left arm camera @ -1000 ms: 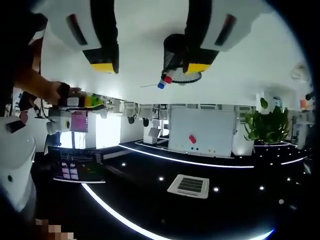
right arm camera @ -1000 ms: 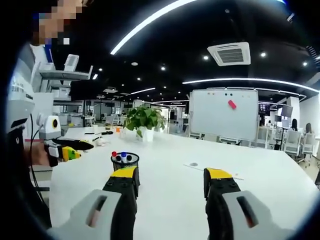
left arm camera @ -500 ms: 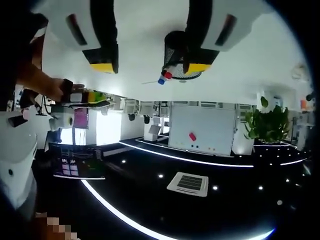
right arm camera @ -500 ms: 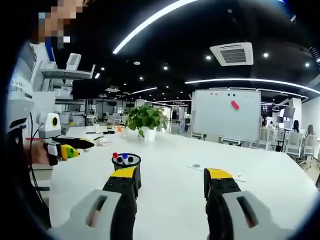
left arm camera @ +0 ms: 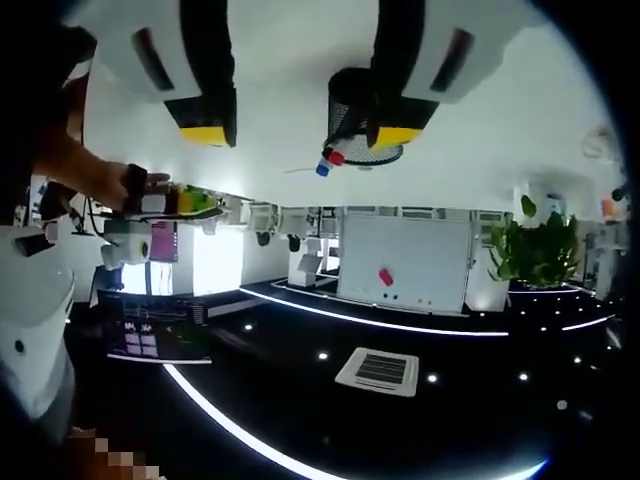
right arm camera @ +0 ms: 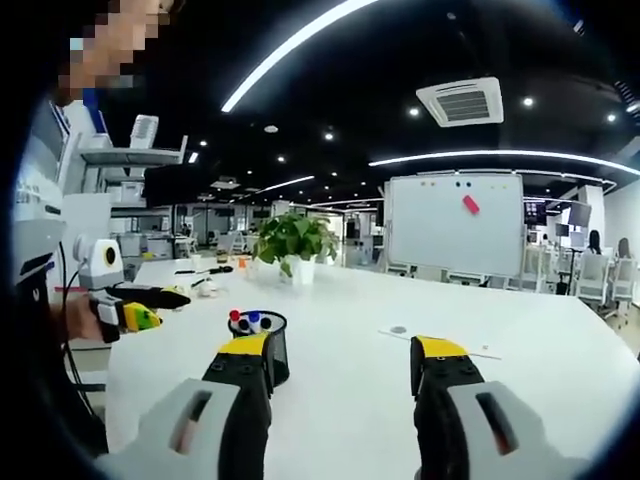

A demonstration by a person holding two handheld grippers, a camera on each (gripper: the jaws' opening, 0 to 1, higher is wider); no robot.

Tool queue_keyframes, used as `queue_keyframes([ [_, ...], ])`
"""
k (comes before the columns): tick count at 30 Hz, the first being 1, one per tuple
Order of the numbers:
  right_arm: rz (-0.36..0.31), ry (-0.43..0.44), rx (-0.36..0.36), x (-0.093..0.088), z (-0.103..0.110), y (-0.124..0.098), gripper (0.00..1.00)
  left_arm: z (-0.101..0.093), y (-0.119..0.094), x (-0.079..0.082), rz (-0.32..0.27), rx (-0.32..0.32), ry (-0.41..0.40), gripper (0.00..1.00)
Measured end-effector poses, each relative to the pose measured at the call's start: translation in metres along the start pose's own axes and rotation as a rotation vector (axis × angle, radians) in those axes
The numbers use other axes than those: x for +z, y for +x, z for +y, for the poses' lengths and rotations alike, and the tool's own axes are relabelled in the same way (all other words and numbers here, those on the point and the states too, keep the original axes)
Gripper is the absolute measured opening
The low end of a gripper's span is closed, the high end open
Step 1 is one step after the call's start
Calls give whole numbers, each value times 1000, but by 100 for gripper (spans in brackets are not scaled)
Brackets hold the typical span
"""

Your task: Pick up the whiteboard markers from the pen holder and place them facing the whiteboard neatly

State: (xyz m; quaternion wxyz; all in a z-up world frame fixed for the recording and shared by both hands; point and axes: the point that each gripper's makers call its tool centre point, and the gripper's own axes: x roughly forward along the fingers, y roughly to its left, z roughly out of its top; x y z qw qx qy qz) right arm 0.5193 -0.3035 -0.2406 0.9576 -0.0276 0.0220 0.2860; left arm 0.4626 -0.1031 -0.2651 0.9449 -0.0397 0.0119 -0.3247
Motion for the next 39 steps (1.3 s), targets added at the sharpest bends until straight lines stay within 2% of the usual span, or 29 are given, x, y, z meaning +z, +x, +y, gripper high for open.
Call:
queue_keyframes([
  [12, -4, 2, 9, 2, 2, 2, 55, -2, 0, -5, 13, -4, -10, 53],
  [15, 3, 1, 18, 1, 4, 5, 51, -3, 0, -6, 17, -7, -3, 53],
  [39, -17, 4, 40, 3, 8, 16, 51, -1, -1, -12, 38, 3, 4, 53],
])
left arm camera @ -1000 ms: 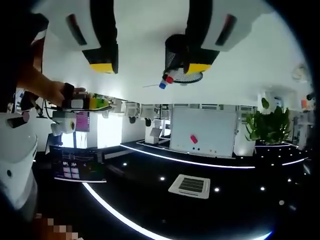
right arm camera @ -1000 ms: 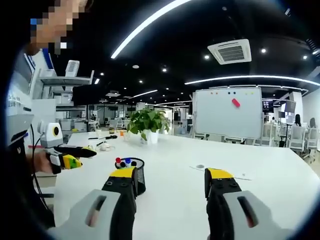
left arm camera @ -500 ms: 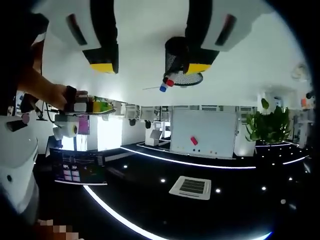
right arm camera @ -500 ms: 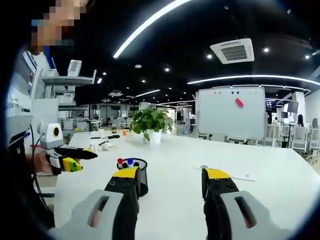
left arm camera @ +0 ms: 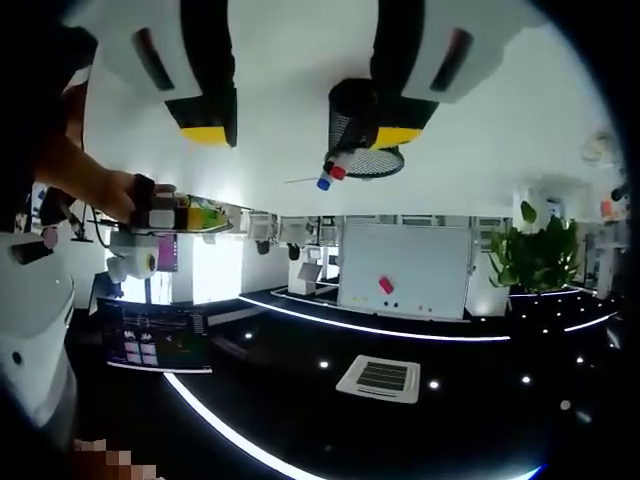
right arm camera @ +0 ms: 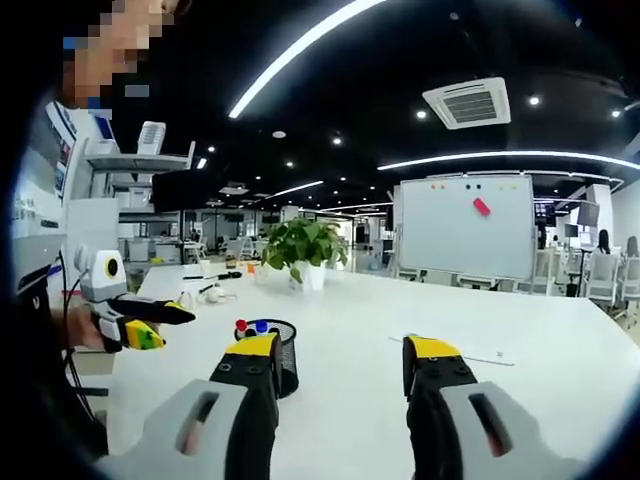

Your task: Pick up the whiteboard markers from the pen holder and place them facing the whiteboard neatly

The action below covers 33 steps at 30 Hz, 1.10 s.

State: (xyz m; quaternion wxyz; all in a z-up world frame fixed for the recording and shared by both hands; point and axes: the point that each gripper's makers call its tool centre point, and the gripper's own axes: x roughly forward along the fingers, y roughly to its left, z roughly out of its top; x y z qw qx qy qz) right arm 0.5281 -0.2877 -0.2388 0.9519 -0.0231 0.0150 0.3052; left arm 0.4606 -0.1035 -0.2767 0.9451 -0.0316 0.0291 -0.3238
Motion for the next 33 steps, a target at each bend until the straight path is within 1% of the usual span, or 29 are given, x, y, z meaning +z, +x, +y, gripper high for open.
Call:
queue_keyframes([
  [11, 5, -8, 8, 1, 1, 3, 51, -1, 2, 1, -2, -10, -2, 53],
  [15, 2, -2, 4, 2, -1, 4, 51, -2, 2, -1, 9, -17, -1, 53],
  [23, 13, -7, 22, 0, 4, 12, 51, 0, 3, 1, 1, -16, -1, 53],
  [25, 19, -7, 29, -2, 5, 14, 51, -1, 3, 0, 2, -18, -1, 53],
  [28, 18, -6, 32, -2, 6, 17, 52, 0, 4, -4, 18, -15, 19, 53],
  [33, 13, -7, 36, 1, 6, 20, 52, 1, 5, -4, 15, -16, 7, 53],
])
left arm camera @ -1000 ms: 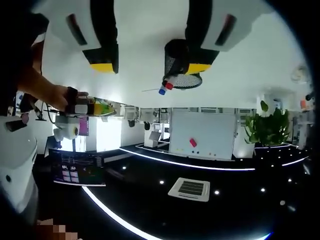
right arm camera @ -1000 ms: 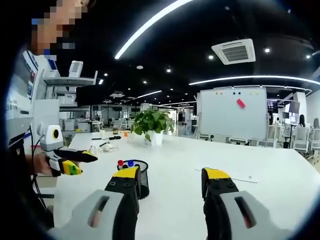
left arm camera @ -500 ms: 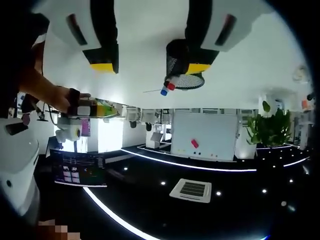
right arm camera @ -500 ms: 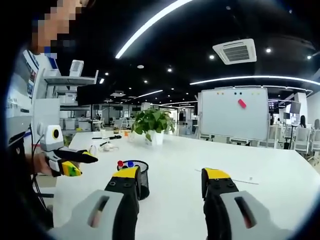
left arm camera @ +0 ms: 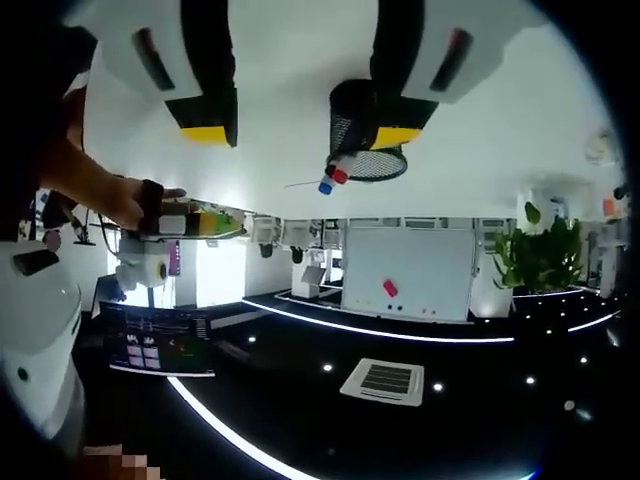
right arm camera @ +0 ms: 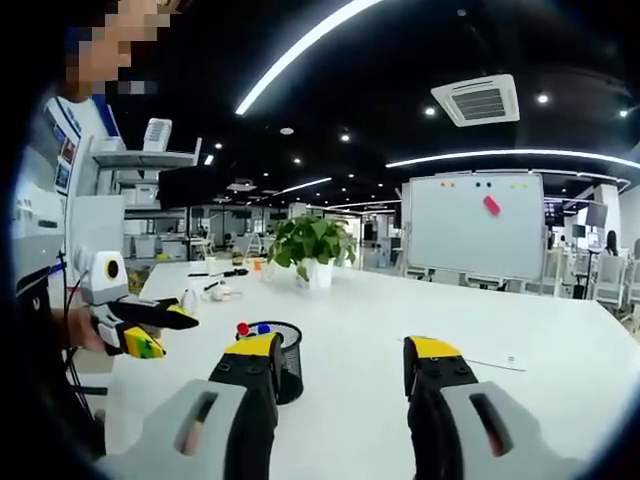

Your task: Pick up the whiteboard markers from the pen holder and place them facing the whiteboard neatly

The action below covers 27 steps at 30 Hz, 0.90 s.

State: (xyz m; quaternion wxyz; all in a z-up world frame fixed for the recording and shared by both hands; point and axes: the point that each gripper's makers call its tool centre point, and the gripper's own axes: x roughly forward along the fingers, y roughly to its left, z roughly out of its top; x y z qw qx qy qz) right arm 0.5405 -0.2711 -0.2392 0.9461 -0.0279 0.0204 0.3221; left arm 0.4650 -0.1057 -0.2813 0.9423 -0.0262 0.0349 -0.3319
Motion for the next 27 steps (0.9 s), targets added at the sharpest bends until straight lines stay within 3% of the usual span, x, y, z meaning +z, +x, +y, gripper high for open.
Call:
queue_keyframes([
  [20, 13, -1, 7, -4, 0, 6, 52, 1, 3, 2, -9, -4, -4, 52],
  [27, 18, -14, 33, -2, 10, 9, 52, -1, 0, 2, -9, -4, 2, 52],
])
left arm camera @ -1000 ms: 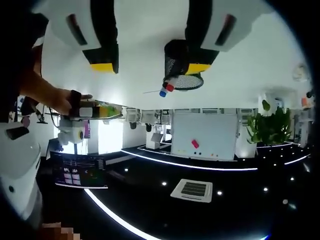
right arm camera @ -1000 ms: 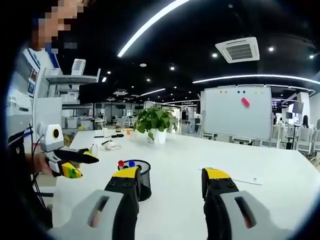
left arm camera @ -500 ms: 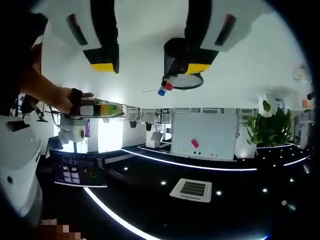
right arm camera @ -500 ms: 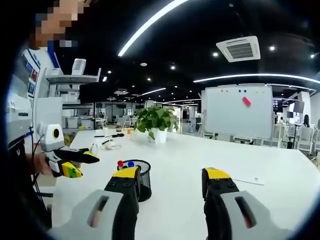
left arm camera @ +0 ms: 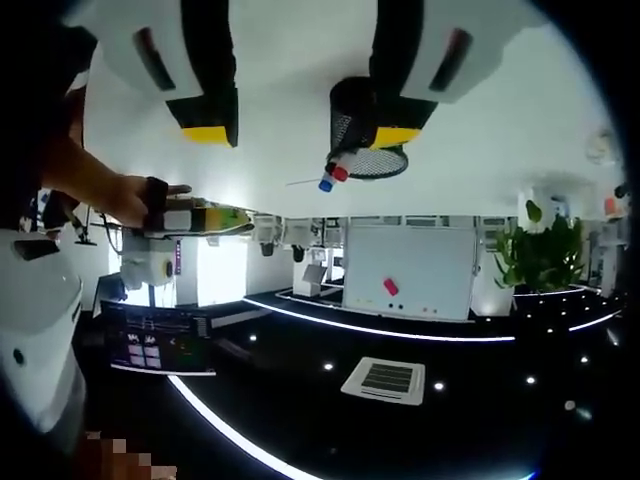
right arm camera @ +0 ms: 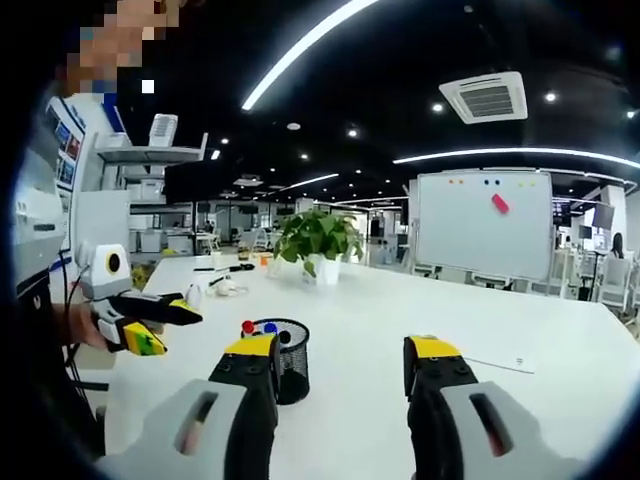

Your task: Pick up the whiteboard markers from the pen holder and place them facing the whiteboard neatly

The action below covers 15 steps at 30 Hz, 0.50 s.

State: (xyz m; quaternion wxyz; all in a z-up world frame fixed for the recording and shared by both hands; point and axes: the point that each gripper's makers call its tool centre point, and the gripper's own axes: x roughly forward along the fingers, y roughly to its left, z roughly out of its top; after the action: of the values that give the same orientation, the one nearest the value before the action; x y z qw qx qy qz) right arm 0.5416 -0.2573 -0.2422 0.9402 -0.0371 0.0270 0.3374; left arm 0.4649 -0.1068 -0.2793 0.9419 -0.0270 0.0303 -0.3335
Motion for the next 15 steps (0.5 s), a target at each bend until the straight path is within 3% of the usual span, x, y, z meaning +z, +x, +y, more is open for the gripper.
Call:
queue_keyframes([
  [15, 6, -3, 13, 0, 4, 7, 52, 1, -3, -2, -1, 4, -6, 52],
])
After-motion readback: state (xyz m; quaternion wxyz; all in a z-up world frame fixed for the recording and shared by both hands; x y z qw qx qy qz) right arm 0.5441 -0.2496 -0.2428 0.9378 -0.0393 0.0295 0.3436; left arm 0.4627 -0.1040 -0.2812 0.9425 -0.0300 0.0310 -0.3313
